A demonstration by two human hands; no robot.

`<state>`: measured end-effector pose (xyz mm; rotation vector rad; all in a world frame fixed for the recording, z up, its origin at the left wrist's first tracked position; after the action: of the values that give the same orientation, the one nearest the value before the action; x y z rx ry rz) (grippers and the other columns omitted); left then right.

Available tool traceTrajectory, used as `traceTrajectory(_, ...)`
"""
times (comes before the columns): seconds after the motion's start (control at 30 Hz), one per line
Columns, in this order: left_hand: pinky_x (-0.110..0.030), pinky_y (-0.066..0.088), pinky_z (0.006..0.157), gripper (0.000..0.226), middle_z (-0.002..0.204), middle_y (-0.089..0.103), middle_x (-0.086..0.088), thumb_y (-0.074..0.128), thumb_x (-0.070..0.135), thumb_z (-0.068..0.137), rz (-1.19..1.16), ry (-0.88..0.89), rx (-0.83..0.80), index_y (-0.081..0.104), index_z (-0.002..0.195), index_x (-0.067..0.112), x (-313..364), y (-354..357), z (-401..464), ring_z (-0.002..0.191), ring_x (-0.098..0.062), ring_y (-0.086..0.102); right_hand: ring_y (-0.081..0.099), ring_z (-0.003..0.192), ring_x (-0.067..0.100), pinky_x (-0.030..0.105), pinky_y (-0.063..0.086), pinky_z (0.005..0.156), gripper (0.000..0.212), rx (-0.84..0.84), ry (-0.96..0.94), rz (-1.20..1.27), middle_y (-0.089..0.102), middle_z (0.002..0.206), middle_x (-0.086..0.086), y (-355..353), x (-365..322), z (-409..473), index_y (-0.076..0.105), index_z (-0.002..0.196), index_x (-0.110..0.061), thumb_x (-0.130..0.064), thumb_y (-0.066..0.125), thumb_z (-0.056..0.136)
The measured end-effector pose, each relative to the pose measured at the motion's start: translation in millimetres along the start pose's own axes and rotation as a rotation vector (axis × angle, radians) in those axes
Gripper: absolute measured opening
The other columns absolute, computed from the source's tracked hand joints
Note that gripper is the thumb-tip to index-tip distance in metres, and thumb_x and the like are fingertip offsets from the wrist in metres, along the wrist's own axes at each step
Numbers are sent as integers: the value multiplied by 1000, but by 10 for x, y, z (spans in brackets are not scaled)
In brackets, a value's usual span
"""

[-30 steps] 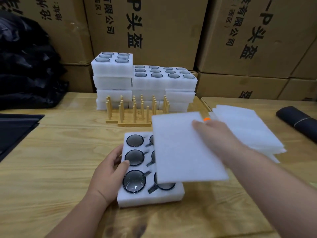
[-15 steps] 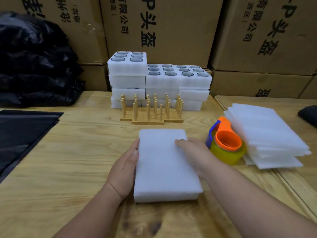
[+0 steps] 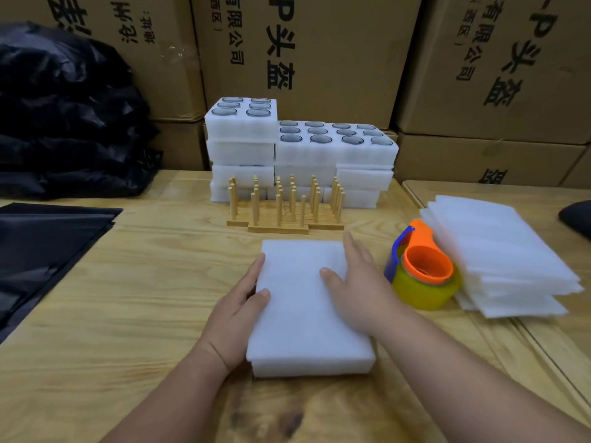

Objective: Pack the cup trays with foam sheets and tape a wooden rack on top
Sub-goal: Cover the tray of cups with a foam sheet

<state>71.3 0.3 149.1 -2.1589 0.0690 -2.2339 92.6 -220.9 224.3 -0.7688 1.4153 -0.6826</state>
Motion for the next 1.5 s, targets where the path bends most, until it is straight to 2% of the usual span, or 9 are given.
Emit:
traceTrajectory(0.1,-37,40,114,54,131,54,45,61,61,71,2,7,1,52,122,76,14,7,-11,129,8,52,-2,158,20,45,15,125,79,12,-150,-210,-8,171,-6,19,-155,0,2,162,-37,-49,49,100)
traceTrajectory(0.33,-27,38,107,49,135,51,46,56,71,79,-22,33,-2,47,126,77,47,25,-44,130,16,47,-15,155,9,29,1,122,75,-81,-97,-72,-8,171,-8,192,-56,-2,18,162,-33,-61,46,98)
traceTrajectory(0.47,-48,35,119,51,143,56,27,56,67,83,-30,34,-21,50,134,68,14,30,-17,137,-4,50,7,150,-4,20,11,116,77,-60,-55,311,9,169,-16,168,107,12,23,161,-35,-41,63,95)
traceTrajectory(0.57,-49,35,119,51,142,59,24,56,65,84,-55,21,-27,52,134,65,68,64,-51,137,-7,51,50,137,14,40,40,114,64,-85,1,1050,47,157,-2,238,312,-41,43,152,-29,-13,61,92)
traceTrajectory(0.63,-45,39,117,57,142,60,22,61,56,82,-126,16,-4,54,138,57,151,92,-72,134,-5,54,56,132,17,45,44,113,60,4,46,1239,51,154,2,293,436,-49,45,152,-21,-3,53,96)
traceTrajectory(0.73,-30,53,102,67,131,66,23,71,49,79,-306,-45,66,55,143,36,204,110,-43,118,0,63,62,127,26,49,51,104,53,28,73,1212,64,141,5,324,473,-9,52,148,-20,-2,47,98)
traceTrajectory(0.83,-23,60,71,22,104,77,19,59,31,97,-501,-119,17,70,113,42,248,268,-67,93,-2,74,70,113,20,29,59,78,55,37,80,1131,73,126,0,299,465,2,61,140,-20,6,44,95)
traceTrajectory(1.0,-35,61,68,54,117,77,3,61,4,78,-618,-98,-57,76,110,45,226,348,-64,99,-22,76,74,102,12,22,58,70,55,30,137,1149,76,117,-5,276,472,3,65,133,-22,11,43,95)
traceTrajectory(1.5,-38,61,69,55,121,75,0,61,8,78,-607,-110,-74,75,106,53,319,335,-64,101,-26,75,73,105,15,25,60,72,49,35,153,1188,76,118,-6,280,465,-30,64,136,-25,3,49,99)
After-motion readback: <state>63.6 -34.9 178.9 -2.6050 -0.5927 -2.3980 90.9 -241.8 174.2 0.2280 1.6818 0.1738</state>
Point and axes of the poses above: each hand's wrist, its own z-axis towards the middle knuckle, its own y-axis out of the palm, x = y × z, the point moved 2 cm from there along z, towards the middle knuckle
